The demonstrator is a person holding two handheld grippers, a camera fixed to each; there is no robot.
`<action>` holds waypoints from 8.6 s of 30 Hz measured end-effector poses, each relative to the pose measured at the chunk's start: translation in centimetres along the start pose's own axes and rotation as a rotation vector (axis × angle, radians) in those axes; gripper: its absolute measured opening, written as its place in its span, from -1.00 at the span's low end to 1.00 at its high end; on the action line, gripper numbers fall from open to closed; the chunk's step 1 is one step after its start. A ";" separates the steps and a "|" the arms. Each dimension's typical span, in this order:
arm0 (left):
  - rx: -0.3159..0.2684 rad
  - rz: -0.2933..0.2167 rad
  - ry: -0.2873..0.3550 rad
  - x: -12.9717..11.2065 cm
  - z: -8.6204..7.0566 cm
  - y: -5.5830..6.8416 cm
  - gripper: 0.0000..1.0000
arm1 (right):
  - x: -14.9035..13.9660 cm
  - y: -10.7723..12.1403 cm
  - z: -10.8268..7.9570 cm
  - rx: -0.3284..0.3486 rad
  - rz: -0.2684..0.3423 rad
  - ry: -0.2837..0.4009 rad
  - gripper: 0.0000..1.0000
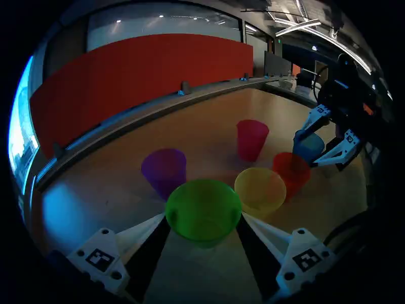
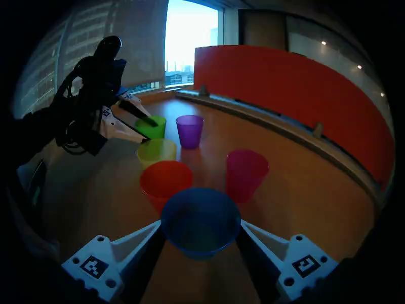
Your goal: Pour water
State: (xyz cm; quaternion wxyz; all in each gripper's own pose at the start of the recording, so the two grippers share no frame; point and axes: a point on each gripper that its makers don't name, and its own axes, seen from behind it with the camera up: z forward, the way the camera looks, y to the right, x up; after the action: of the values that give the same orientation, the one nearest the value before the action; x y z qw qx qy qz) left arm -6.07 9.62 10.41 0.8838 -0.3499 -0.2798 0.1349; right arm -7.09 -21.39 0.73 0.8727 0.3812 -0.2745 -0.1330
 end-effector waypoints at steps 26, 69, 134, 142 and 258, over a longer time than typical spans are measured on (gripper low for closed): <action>0.057 0.003 0.120 2.8 -7.5 1.6 0.72 | 4.7 -1.7 -5.3 -0.029 -0.010 0.104 0.79; 0.106 -0.032 0.394 9.3 -15.1 3.4 0.72 | 13.1 -3.2 -10.3 -0.062 -0.002 0.451 0.78; -0.007 -0.029 0.508 10.2 -14.4 7.5 0.72 | 19.9 -3.5 -12.1 -0.033 -0.169 0.460 0.78; -0.029 -0.028 0.509 10.3 -14.0 8.6 0.72 | 21.2 -3.7 -12.2 -0.037 -0.253 0.441 0.78; -0.173 0.019 0.515 11.9 -11.6 13.7 0.72 | 30.8 -5.0 -6.6 -0.231 -1.101 0.378 0.79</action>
State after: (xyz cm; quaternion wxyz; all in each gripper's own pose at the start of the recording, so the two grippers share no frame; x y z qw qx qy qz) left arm 9.73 18.36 -1.29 0.8915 -0.4493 -0.0531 0.0252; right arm 21.65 -34.45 5.01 0.7448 0.3872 0.1400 -0.5251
